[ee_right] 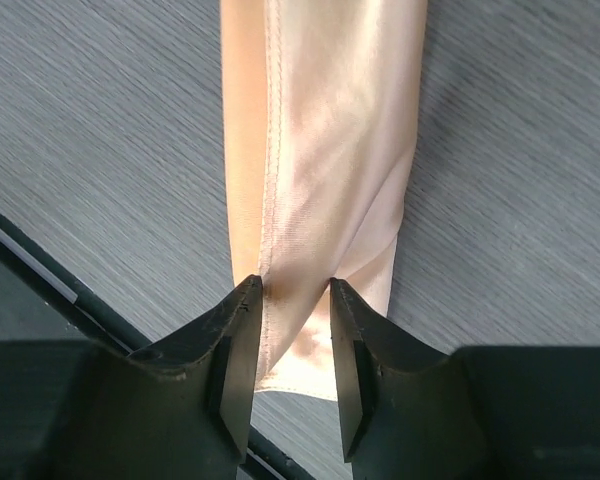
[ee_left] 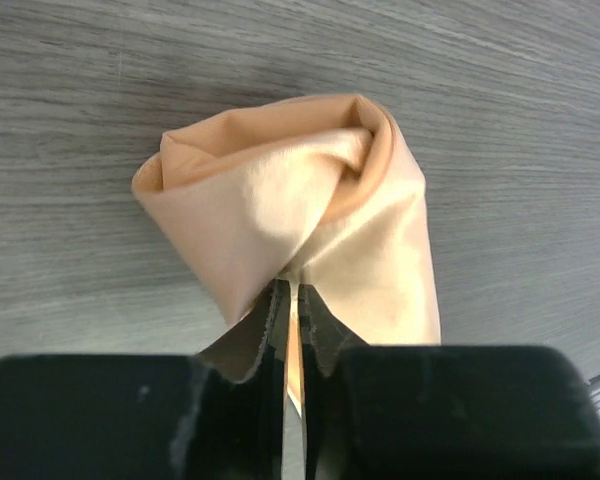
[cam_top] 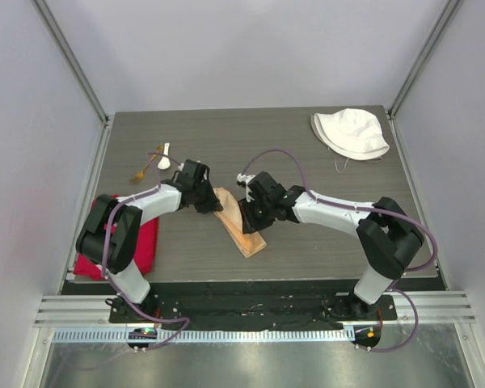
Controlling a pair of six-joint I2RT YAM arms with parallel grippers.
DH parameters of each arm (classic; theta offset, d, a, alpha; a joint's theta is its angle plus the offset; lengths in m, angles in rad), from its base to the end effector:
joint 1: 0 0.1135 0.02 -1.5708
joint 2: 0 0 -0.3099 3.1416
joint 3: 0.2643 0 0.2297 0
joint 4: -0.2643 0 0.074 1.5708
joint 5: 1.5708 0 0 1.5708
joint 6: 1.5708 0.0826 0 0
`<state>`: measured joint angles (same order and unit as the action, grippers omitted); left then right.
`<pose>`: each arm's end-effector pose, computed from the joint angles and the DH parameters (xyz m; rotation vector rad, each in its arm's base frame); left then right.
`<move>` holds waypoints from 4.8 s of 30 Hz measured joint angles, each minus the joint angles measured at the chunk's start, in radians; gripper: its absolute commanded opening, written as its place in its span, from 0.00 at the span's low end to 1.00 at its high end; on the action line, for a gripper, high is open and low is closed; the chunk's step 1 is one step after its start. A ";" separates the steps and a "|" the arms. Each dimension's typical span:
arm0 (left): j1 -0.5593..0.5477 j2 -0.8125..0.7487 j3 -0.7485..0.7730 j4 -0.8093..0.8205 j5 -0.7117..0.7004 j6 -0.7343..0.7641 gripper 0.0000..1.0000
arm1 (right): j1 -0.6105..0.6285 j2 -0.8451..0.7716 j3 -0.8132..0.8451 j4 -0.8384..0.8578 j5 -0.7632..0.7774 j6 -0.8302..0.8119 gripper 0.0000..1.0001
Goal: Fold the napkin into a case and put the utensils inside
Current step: Stuff the top corner of the smaller-rectangle-folded napkin into the folded napkin, then pick up the smaller rectangle-folded napkin from the center of the board.
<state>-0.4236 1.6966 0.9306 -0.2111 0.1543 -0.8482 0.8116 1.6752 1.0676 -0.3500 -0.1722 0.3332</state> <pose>0.3114 -0.1543 0.1815 -0.5024 2.6315 -0.6531 0.2362 0.2694 0.2173 -0.6964 2.5509 0.6450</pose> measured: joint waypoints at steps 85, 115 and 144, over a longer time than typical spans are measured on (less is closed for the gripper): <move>-0.212 0.219 0.408 -0.437 -0.616 0.235 0.12 | -0.167 0.455 0.180 0.575 -0.304 0.420 0.01; -0.159 0.158 0.354 -0.377 -0.572 0.266 0.00 | -0.166 0.611 0.270 0.805 -0.377 0.598 0.01; -0.156 0.156 0.354 -0.364 -0.491 0.259 0.00 | -0.151 0.517 0.290 0.498 -0.299 0.378 0.01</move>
<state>-0.5800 1.8523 1.2842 -0.5755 -0.3367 -0.5888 0.6609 2.1921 1.3571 0.1478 -0.4709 0.7116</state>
